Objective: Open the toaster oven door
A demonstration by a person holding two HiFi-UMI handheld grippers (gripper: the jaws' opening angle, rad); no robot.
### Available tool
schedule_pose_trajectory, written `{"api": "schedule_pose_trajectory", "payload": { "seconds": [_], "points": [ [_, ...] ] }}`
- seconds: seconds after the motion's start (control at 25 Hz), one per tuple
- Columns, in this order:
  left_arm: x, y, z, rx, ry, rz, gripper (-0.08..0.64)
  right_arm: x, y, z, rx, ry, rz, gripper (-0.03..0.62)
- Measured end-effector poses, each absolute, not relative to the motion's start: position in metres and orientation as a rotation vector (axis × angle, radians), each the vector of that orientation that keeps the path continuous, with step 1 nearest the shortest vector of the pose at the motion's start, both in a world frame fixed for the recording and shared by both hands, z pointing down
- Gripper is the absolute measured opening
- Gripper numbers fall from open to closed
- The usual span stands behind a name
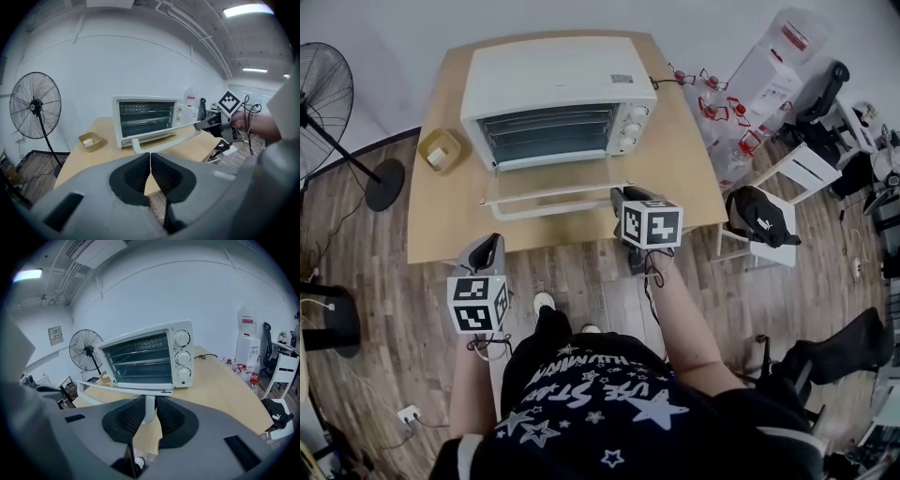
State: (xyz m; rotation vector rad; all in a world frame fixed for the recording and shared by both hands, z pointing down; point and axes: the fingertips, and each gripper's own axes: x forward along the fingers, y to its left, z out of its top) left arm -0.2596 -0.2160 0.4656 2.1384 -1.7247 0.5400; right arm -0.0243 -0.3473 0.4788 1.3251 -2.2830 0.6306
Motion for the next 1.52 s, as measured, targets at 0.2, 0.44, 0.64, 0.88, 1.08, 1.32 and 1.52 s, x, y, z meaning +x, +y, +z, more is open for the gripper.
{"api": "schedule_pose_trajectory", "payload": {
  "seconds": [0.2,0.44,0.64,0.88,1.08,1.32,1.52],
  "points": [
    [-0.257,-0.209,0.472,2.123,-1.720,0.558,0.022,-0.020,-0.337,0.494,1.305,-2.256,0.635,0.075],
    [-0.253,-0.204,0.481,2.118,-1.698,0.587,0.021,-0.020,-0.328,0.509,1.305,-2.259,0.629,0.075],
    [-0.246,-0.203,0.484,2.122,-1.684,0.605,0.021,-0.016,-0.322,0.523,1.305,-2.246,0.638,0.075],
    [-0.244,-0.199,0.490,2.109,-1.669,0.613,0.021,-0.013,-0.311,0.550,1.303,-2.220,0.674,0.074],
    [-0.246,-0.197,0.495,2.097,-1.667,0.618,0.021,-0.011,-0.307,0.566,1.311,-2.191,0.688,0.072],
    [-0.249,-0.194,0.499,2.085,-1.663,0.622,0.021,-0.010,-0.303,0.578,1.304,-2.173,0.701,0.072],
    [-0.250,-0.194,0.504,2.084,-1.650,0.624,0.021,-0.010,-0.302,0.591,1.288,-2.151,0.718,0.072]
  ]
}}
